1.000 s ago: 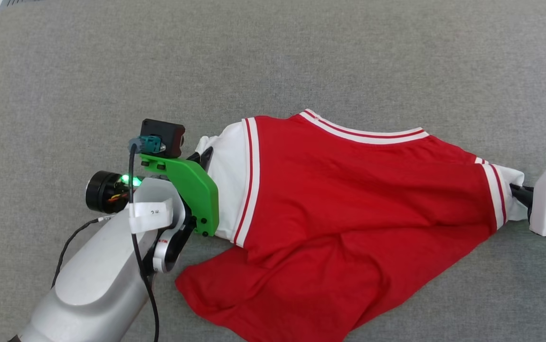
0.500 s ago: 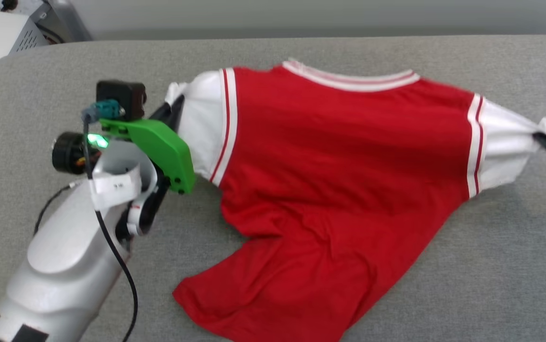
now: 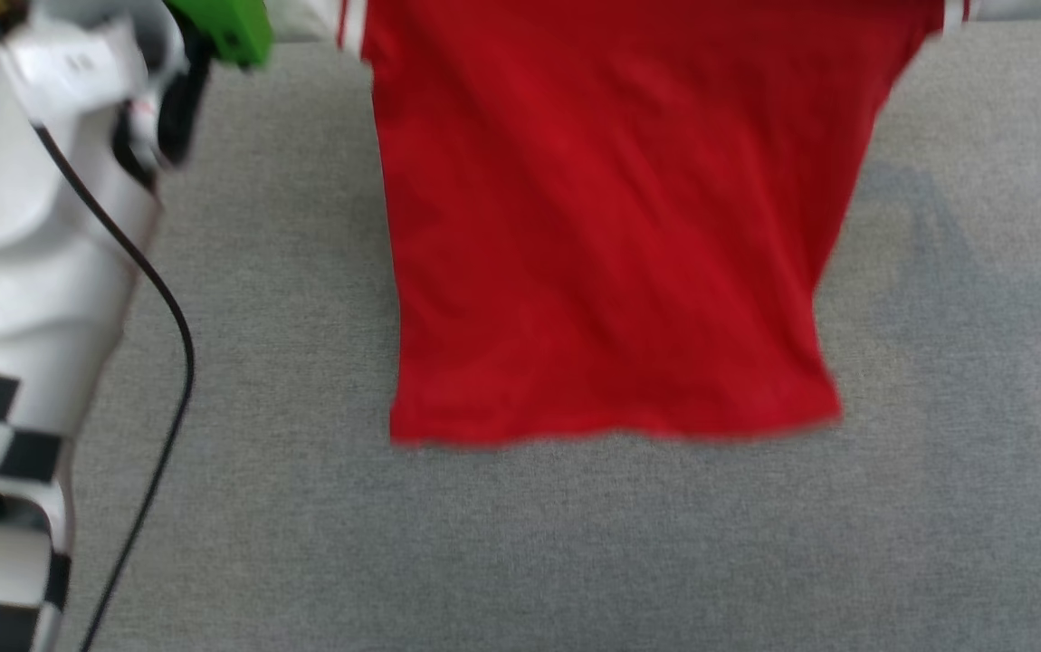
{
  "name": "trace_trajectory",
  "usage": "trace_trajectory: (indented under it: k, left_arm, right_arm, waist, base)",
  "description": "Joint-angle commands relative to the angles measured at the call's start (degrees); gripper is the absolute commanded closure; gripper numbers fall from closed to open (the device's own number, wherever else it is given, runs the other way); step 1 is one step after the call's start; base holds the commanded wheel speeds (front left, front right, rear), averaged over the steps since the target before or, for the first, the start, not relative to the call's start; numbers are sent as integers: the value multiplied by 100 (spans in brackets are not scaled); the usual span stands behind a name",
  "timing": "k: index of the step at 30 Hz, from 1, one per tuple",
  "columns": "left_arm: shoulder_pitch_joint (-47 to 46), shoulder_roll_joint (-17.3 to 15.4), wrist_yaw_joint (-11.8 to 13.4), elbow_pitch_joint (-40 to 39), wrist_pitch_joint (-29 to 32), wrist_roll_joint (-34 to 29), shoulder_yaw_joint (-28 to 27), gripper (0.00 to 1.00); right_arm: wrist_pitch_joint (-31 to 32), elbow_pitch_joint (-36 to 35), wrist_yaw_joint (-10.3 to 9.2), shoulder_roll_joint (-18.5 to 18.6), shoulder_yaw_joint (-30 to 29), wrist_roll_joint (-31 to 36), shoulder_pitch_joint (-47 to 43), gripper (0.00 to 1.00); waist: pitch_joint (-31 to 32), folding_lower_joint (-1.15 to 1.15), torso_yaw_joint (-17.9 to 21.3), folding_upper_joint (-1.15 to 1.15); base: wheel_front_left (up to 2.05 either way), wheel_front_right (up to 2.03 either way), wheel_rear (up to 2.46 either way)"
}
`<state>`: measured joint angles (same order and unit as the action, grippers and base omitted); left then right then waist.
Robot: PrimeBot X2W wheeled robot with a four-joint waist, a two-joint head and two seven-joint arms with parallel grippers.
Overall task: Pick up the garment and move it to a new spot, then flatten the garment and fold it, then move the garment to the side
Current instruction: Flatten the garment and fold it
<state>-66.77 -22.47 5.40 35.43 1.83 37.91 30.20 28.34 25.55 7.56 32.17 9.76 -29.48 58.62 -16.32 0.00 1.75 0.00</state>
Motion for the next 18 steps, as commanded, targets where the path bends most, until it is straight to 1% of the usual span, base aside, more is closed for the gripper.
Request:
trace_trajectory:
  k: [1,4,7,11,14,18]
  left_arm:
    - [-381,-58,-24,198,-118,-96,-67,100]
    - [-1024,-108,-81,569,-343,-256,-92,100]
    - [-1651,-115,-210,834,-566,-350,-119,100]
    - [-2233,-117,-294,1163,-918,-401,-199,100]
    - [-2565,-88,-352,1382,-1045,-412,-221,100]
    - [-2740,6,-456,1711,-1211,-381,-224,100]
  right_arm:
    - [-154,135,-8,-23,-59,122,352,100]
    - [-502,395,-8,-144,-83,349,1040,100]
    - [-1026,595,-8,-241,-171,526,1779,100]
    - [-1608,1014,-8,-336,-209,702,2462,100]
    - [-1854,1310,-8,-403,-129,706,2833,100]
    - [-2112,1758,-8,-526,143,610,3062,100]
  waist:
    - [-280,0,92,0]
    - [-463,0,159,0]
    - [-717,0,201,0]
    - [-950,0,242,0]
    - [-1185,0,265,0]
    - [-1447,0,287,0]
  base:
    - [0,0,0]
    - [0,0,0]
    - [0,0,0]
    - [0,0,0]
    - [0,0,0]
    - [0,0,0]
